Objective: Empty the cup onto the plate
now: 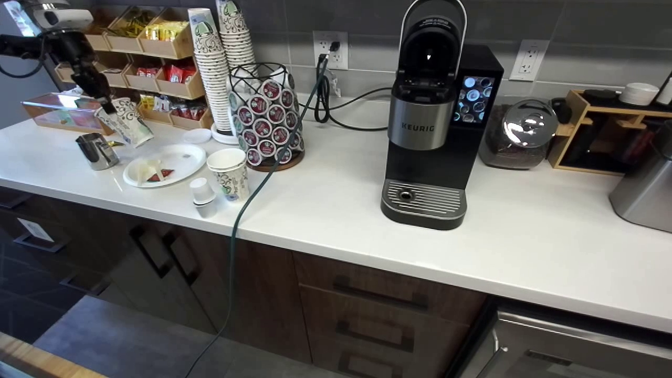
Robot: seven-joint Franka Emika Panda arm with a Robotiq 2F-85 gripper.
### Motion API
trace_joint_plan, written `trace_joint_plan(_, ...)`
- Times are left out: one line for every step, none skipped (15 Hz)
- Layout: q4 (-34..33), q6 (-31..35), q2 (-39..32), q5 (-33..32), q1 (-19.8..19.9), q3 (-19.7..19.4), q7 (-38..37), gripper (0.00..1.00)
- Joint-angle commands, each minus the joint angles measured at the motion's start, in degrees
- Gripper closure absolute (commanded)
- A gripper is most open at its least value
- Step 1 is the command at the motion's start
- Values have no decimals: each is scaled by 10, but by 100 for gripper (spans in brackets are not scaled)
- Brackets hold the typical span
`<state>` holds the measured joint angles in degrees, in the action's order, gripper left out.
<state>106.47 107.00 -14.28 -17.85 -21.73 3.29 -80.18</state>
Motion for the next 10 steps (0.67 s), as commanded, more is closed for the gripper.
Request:
trace_joint_plan(119, -103, 116, -50, 7, 22, -61, 99)
trace_joint_plan(115, -147, 119, -55, 11, 30, -77, 99)
trace_joint_plan(94, -196, 105, -59, 16, 40, -80, 99)
trace_joint_plan(80, -151, 89, -42, 29, 45, -55, 96)
trace_joint_plan(83, -180, 99, -45, 30, 51, -62, 96)
trace_joint_plan(83, -192, 104, -46, 30, 54, -65, 96)
trace_joint_plan(84, -194, 104, -47, 30, 55, -66, 99)
trace_joint_plan(57, -230, 77, -80, 22, 63, -72, 99)
trace_joint_plan(31, -258, 53, -109, 18, 71, -75, 99)
trace_joint_plan(2, -284, 25, -133, 14, 78, -77, 99)
